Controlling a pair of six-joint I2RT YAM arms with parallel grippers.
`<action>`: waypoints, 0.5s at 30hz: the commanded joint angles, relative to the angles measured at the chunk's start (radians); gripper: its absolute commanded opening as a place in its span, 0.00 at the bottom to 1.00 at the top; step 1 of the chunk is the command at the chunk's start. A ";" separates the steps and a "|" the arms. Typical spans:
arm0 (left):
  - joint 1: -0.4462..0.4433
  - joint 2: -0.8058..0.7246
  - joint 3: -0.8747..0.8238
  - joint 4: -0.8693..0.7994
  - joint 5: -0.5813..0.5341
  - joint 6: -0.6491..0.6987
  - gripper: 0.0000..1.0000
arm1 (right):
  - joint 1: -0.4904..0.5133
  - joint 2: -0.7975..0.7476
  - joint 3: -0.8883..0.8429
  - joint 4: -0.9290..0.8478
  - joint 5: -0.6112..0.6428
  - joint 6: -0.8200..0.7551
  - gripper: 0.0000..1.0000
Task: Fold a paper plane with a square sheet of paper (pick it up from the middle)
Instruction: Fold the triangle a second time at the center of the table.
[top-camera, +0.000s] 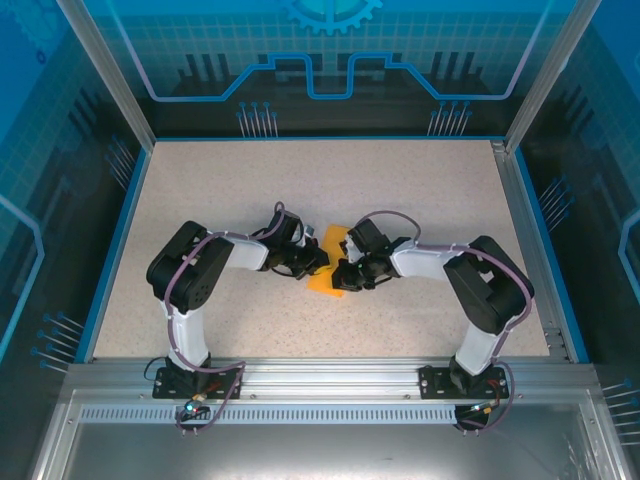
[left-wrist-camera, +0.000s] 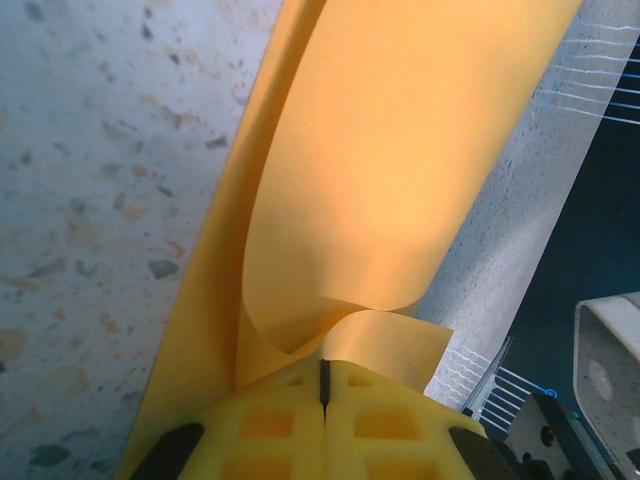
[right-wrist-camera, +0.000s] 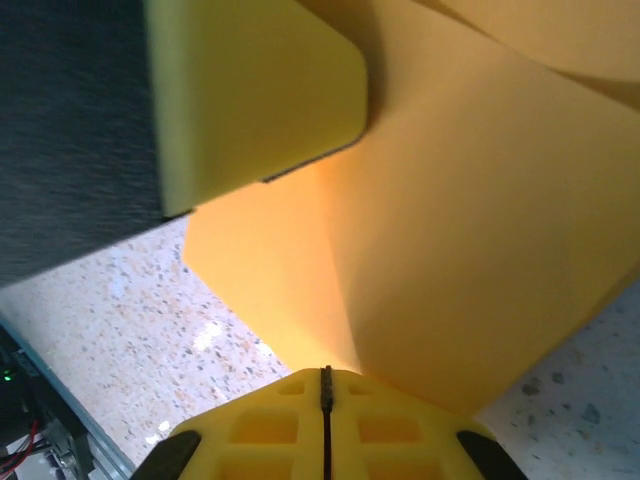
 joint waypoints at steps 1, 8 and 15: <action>-0.015 0.034 -0.019 -0.058 -0.006 0.029 0.00 | -0.024 -0.002 -0.057 0.019 -0.029 0.012 0.07; -0.014 0.033 -0.017 -0.063 -0.003 0.034 0.00 | -0.055 0.039 -0.157 0.106 -0.056 0.035 0.07; -0.015 0.030 -0.015 -0.069 -0.003 0.034 0.00 | -0.055 -0.029 -0.147 0.125 -0.115 0.042 0.08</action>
